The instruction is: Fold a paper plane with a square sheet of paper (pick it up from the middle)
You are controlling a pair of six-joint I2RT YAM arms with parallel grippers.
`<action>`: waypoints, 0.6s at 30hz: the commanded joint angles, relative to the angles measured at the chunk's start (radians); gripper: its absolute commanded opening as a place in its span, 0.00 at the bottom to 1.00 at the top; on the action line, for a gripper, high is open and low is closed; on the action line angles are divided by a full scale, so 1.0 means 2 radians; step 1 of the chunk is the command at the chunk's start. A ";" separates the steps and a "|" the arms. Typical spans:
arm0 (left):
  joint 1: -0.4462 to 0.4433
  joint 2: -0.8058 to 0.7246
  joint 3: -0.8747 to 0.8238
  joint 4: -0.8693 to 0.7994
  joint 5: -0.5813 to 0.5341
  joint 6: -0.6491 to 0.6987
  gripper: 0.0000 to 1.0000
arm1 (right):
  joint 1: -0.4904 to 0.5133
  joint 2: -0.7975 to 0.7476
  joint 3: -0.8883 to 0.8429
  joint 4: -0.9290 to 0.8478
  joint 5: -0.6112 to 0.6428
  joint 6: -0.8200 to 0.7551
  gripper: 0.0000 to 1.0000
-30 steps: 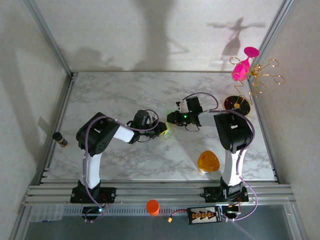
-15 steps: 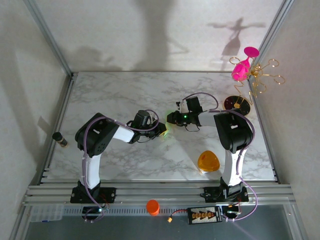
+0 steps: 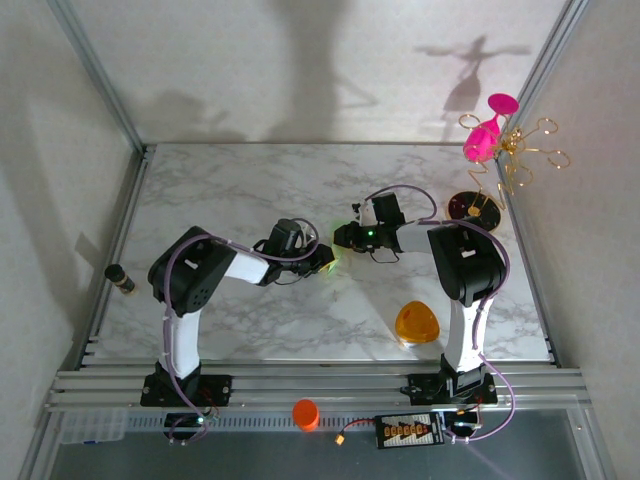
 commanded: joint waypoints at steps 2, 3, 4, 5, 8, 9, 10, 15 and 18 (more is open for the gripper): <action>-0.004 -0.023 -0.014 -0.065 -0.013 0.012 0.20 | 0.004 0.006 0.009 -0.012 0.007 -0.008 0.30; -0.005 -0.026 -0.017 -0.066 -0.013 0.011 0.20 | 0.004 0.006 0.009 -0.011 0.007 -0.008 0.30; -0.005 -0.028 -0.020 -0.066 -0.013 0.010 0.20 | 0.004 0.007 0.008 -0.011 0.007 -0.008 0.30; -0.005 -0.029 -0.021 -0.066 -0.013 0.010 0.20 | 0.004 0.008 0.008 -0.011 0.007 -0.008 0.30; -0.007 -0.031 -0.022 -0.068 -0.012 0.011 0.20 | 0.004 0.009 0.008 -0.011 0.006 -0.008 0.30; -0.008 -0.030 -0.023 -0.069 -0.012 0.011 0.19 | 0.004 0.009 0.007 -0.011 0.007 -0.008 0.30; -0.009 -0.029 -0.022 -0.070 -0.012 0.012 0.19 | 0.004 0.008 0.008 -0.011 0.006 -0.008 0.30; -0.011 -0.017 -0.017 -0.078 -0.016 0.017 0.16 | 0.004 0.009 0.008 -0.011 0.006 -0.008 0.30; -0.013 -0.009 -0.014 -0.083 -0.019 0.019 0.15 | 0.004 0.009 0.007 -0.011 0.006 -0.008 0.30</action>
